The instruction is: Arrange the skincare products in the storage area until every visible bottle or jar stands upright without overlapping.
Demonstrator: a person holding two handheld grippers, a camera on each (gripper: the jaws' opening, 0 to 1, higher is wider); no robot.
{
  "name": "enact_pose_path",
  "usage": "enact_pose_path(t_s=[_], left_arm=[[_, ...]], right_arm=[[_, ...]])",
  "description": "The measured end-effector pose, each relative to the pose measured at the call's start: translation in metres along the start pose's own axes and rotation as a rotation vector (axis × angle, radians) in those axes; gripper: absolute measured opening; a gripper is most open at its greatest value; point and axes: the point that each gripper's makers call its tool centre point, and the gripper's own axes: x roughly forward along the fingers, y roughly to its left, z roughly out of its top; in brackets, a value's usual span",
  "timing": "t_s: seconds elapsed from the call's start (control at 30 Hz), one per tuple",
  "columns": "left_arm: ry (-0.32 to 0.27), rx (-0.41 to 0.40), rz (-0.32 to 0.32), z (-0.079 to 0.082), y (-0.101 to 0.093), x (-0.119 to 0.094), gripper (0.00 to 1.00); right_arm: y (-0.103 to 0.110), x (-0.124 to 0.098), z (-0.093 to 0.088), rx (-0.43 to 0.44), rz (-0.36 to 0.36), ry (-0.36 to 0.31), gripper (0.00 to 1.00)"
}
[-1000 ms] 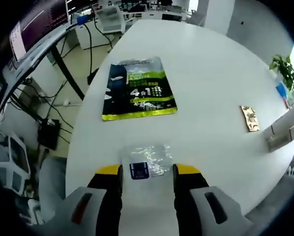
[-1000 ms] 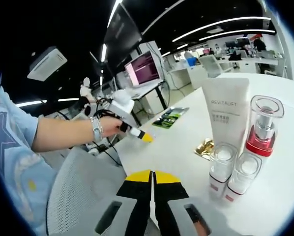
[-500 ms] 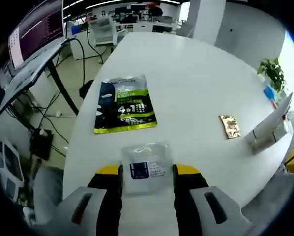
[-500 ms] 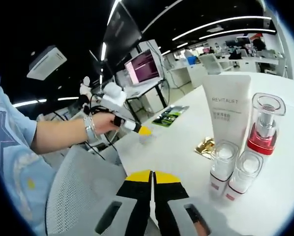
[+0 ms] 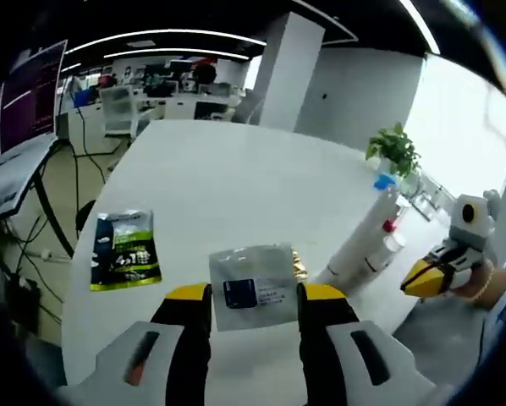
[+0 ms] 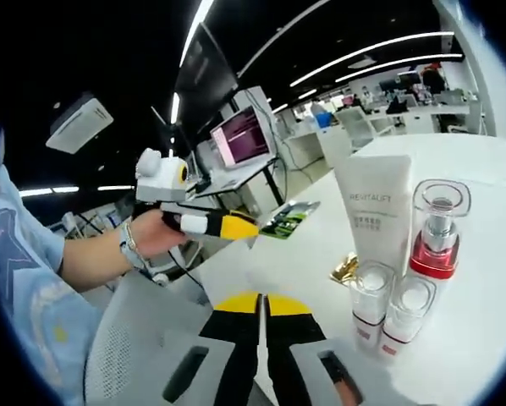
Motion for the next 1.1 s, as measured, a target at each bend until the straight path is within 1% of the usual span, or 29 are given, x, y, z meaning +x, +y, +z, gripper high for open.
enact_pose_path(t_s=[0.03, 0.07, 0.1, 0.13, 0.17, 0.2, 0.3, 0.33, 0.4, 0.5, 0.6, 0.77, 0.83, 0.9, 0.97, 1.03, 1.1], left_arm=[[-0.012, 0.002, -0.026, 0.002, -0.008, -0.001, 0.36], [-0.033, 0.008, -0.064, 0.007, -0.016, -0.001, 0.36], [-0.043, 0.009, -0.078, 0.008, -0.022, -0.001, 0.36], [-0.042, 0.017, -0.097, 0.008, -0.030, -0.002, 0.36], [-0.040, 0.028, -0.112, 0.007, -0.035, -0.002, 0.36], [-0.045, 0.039, -0.129, 0.007, -0.043, -0.002, 0.36], [-0.046, 0.047, -0.166, 0.004, -0.057, -0.002, 0.36], [-0.047, 0.052, -0.171, 0.003, -0.061, -0.002, 0.36], [-0.052, 0.076, -0.190, 0.002, -0.071, -0.002, 0.36], [-0.038, 0.104, -0.212, -0.003, -0.083, 0.000, 0.36], [-0.027, 0.121, -0.219, -0.006, -0.088, 0.001, 0.36], [-0.030, 0.182, -0.225, -0.007, -0.097, 0.000, 0.36], [-0.028, 0.212, -0.219, -0.008, -0.100, 0.000, 0.36], [-0.035, 0.235, -0.228, -0.008, -0.104, -0.001, 0.36], [-0.040, 0.253, -0.242, -0.008, -0.110, -0.001, 0.36], [-0.031, 0.288, -0.226, -0.010, -0.108, 0.000, 0.36], [-0.030, 0.291, -0.222, -0.010, -0.107, 0.001, 0.36]], right_arm=[[0.000, -0.001, 0.003, 0.006, -0.001, -0.014, 0.00], [0.000, -0.002, 0.007, 0.017, 0.001, -0.040, 0.00], [0.000, -0.002, 0.009, 0.023, 0.004, -0.049, 0.00], [0.001, -0.004, 0.015, 0.051, 0.014, -0.084, 0.00], [0.002, -0.005, 0.018, 0.073, 0.024, -0.103, 0.01], [0.002, -0.006, 0.021, 0.097, 0.037, -0.119, 0.03], [0.002, -0.010, 0.032, 0.171, 0.067, -0.190, 0.09], [0.001, -0.011, 0.034, 0.188, 0.069, -0.200, 0.11], [-0.001, -0.011, 0.033, 0.197, 0.063, -0.198, 0.13], [-0.001, -0.010, 0.033, 0.203, 0.070, -0.195, 0.13], [0.001, -0.010, 0.032, 0.187, 0.065, -0.191, 0.13], [0.000, -0.009, 0.031, 0.175, 0.056, -0.188, 0.12], [0.002, -0.010, 0.033, 0.160, 0.061, -0.197, 0.11], [0.002, -0.007, 0.030, 0.150, 0.055, -0.183, 0.08], [-0.002, -0.006, 0.025, 0.134, 0.037, -0.151, 0.00], [0.000, -0.006, 0.024, 0.139, 0.051, -0.146, 0.00], [0.002, -0.005, 0.023, 0.145, 0.058, -0.142, 0.00]])
